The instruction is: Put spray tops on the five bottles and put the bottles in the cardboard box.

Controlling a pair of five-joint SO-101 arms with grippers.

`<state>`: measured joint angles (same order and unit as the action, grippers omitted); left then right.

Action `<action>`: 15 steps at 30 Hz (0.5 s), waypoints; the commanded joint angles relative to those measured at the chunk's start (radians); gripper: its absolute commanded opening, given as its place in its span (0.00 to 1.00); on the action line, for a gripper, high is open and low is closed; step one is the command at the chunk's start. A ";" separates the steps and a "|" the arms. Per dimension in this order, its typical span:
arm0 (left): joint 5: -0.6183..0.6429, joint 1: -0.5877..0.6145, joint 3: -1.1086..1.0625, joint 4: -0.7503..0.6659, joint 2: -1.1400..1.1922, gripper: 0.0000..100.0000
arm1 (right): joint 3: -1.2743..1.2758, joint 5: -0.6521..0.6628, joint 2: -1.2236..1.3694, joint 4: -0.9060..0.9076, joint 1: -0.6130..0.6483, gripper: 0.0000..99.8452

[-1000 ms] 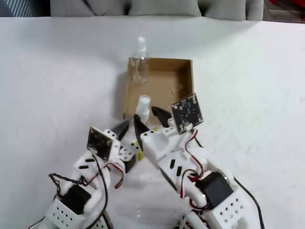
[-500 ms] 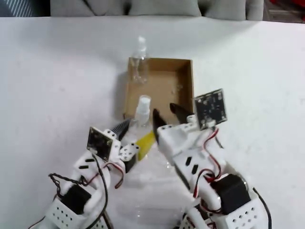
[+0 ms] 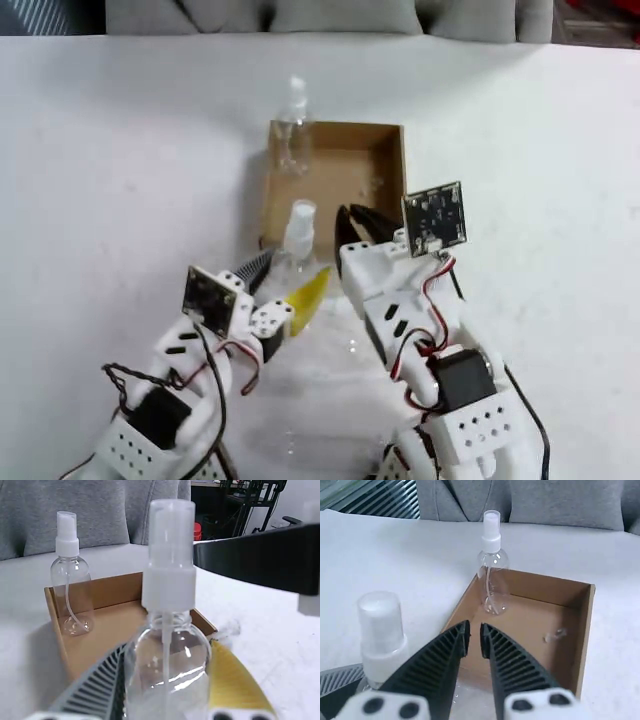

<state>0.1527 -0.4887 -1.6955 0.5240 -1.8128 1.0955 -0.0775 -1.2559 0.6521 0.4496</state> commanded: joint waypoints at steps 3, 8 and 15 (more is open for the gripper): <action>0.006 0.013 0.003 -0.043 -0.012 0.02 | -0.003 0.012 0.064 -0.059 0.081 0.01; 0.006 0.013 0.003 -0.043 -0.012 0.02 | -0.003 0.005 0.188 -0.162 0.087 0.01; 0.006 0.013 0.003 -0.043 -0.012 0.02 | 0.006 0.005 0.159 -0.137 0.088 0.01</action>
<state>0.1573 -0.4856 -1.6955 0.5240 -1.8128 1.1078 -0.0760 -1.0656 0.5155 0.5263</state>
